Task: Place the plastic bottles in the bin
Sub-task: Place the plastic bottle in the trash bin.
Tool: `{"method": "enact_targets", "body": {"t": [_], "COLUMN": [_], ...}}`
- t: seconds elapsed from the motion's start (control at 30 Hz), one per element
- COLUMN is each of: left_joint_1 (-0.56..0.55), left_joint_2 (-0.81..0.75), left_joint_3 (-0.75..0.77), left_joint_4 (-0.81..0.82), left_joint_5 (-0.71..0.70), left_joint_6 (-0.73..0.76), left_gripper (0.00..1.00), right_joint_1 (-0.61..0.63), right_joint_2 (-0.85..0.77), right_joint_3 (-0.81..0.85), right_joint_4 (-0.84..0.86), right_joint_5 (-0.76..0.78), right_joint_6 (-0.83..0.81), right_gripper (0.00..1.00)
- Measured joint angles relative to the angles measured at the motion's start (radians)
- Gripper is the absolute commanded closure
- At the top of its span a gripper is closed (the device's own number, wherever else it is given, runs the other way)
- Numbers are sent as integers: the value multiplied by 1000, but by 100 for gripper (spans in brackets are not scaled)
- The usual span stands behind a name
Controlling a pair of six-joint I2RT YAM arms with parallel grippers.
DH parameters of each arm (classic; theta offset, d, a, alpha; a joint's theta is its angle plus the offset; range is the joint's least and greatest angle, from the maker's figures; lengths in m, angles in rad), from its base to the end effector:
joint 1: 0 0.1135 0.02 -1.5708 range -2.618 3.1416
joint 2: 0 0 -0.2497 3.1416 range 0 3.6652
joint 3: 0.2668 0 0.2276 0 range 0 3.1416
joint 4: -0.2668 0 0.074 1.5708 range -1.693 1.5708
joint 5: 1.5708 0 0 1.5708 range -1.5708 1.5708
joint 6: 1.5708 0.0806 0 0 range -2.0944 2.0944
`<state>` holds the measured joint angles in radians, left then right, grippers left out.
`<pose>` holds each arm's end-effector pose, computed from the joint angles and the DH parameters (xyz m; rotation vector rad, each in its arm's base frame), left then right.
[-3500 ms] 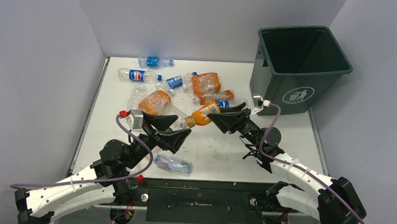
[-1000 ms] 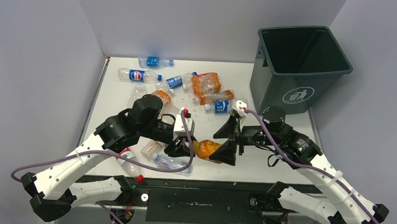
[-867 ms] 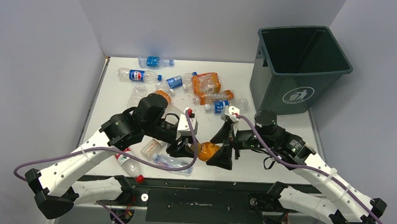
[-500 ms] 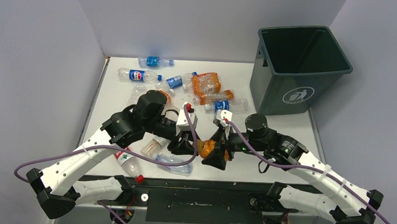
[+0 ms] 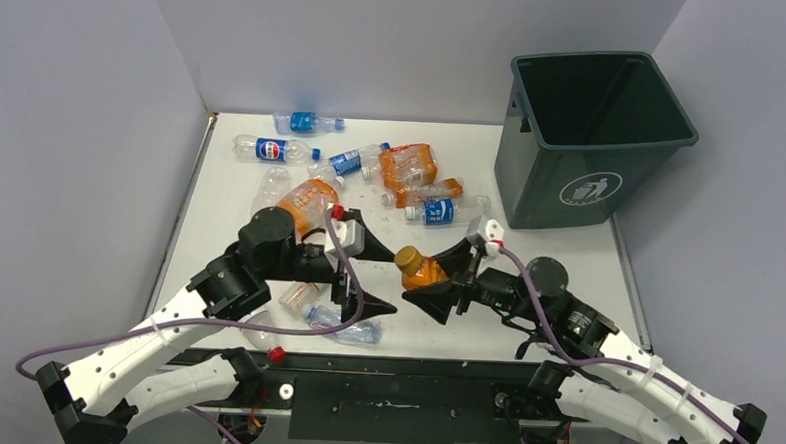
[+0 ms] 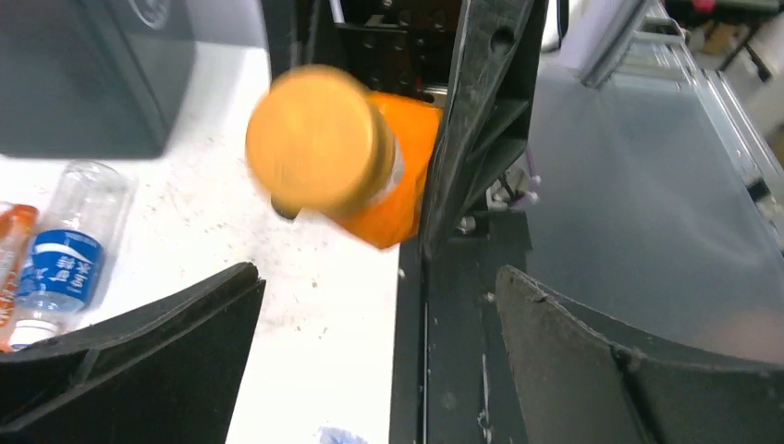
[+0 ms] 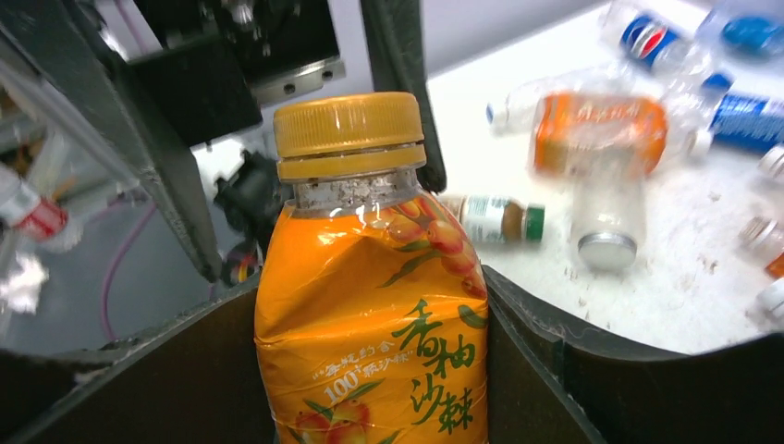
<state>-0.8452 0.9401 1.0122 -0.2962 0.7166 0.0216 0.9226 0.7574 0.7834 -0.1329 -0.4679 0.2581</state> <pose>0.1056 -0.1988 0.3609 1.2649 1.4315 -1.2126 0.0927 0.1826 0.3352 -0.9482 1.5706 1.2523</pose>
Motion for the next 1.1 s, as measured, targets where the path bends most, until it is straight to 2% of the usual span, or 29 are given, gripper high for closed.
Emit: {"method": "enact_targets", "body": {"t": [0.1,0.2,0.4,0.47,0.7,0.8,0.83,0.97,1.1], "left_joint_1": [0,0,0,0,-26,-48,-60,-105,-130], "left_joint_2": [-96,-125,-22,4,48,57,63,85,93], "left_joint_3": [-140,-240,-355,-365,-367,-366,-364,-348,-327], "left_joint_4": [219,436,834,891,1074,1104,1104,1078,1030], "left_joint_5": [-64,-100,-163,-167,-170,-168,-168,-175,-202], "left_joint_6": [-126,-257,-513,-555,-652,-656,-653,-616,-571], "left_gripper": [4,4,4,4,4,0,6,13,26], "right_joint_1": [0,0,0,0,0,0,0,2,9], "right_joint_2": [-95,-128,-28,15,52,52,52,52,50], "right_joint_3": [-143,-245,-329,-339,-357,-357,-357,-357,-357], "right_joint_4": [250,502,932,1015,1138,1153,1154,1154,1152], "right_joint_5": [72,130,193,203,239,251,255,270,277], "right_joint_6": [109,215,404,446,521,528,529,529,523], "right_gripper": [59,59,56,56,56,56,56,56,56]}}
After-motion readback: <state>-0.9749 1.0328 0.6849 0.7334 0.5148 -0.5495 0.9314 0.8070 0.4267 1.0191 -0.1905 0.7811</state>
